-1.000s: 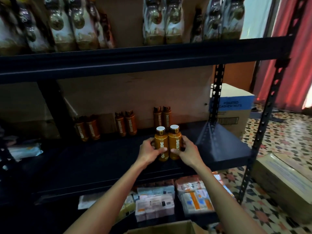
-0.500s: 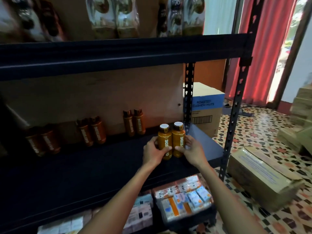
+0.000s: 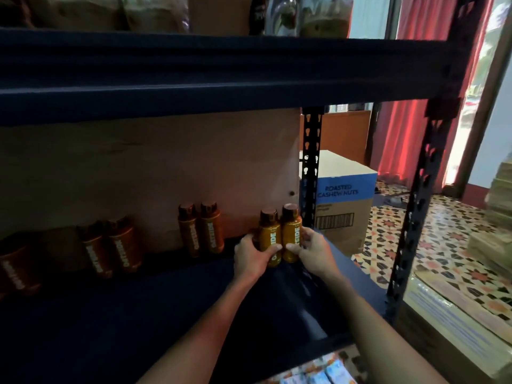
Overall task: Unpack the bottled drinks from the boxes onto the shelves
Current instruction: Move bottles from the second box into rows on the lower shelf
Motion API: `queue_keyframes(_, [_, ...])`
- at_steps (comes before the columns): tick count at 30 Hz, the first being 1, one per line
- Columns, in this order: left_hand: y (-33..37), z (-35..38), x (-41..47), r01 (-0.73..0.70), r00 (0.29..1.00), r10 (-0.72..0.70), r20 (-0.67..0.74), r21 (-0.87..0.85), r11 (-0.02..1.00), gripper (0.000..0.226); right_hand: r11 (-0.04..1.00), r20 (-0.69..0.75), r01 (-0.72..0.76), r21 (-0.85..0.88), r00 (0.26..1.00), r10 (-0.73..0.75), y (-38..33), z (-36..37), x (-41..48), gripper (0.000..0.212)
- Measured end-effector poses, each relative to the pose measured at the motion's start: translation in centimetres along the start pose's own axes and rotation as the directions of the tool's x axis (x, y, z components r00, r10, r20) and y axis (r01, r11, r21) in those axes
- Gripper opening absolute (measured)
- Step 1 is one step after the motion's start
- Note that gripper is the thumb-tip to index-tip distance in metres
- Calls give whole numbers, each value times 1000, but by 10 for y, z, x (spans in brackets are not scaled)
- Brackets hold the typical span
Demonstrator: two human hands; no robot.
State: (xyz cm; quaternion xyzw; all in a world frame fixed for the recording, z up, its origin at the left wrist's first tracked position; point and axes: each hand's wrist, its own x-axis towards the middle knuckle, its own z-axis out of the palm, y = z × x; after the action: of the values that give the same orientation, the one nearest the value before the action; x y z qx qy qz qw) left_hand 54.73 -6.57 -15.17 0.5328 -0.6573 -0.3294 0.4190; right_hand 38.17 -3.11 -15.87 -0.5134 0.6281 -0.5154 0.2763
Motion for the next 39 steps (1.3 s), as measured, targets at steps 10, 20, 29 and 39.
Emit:
queue_keyframes(10, [-13,39,87,202,973,-199,120,-12,979,89,998,-33,31,-55,999,-33,13,10,74,32])
queue_keyframes(20, [-15,58,109,75,995,-88,-41,-252,965,74,997,-45,56,-47,997,-58,23,14,95,32])
queue_keyframes(29, [-8,49,98,105,993,-94,77,-146,984,92,997,-5,-7,-71,1000,7,16,14,82,57])
queue_keyframes(39, [26,-8,48,147,971,-187,148,248,958,89,998,-173,5,-65,985,-17,-28,10,22,80])
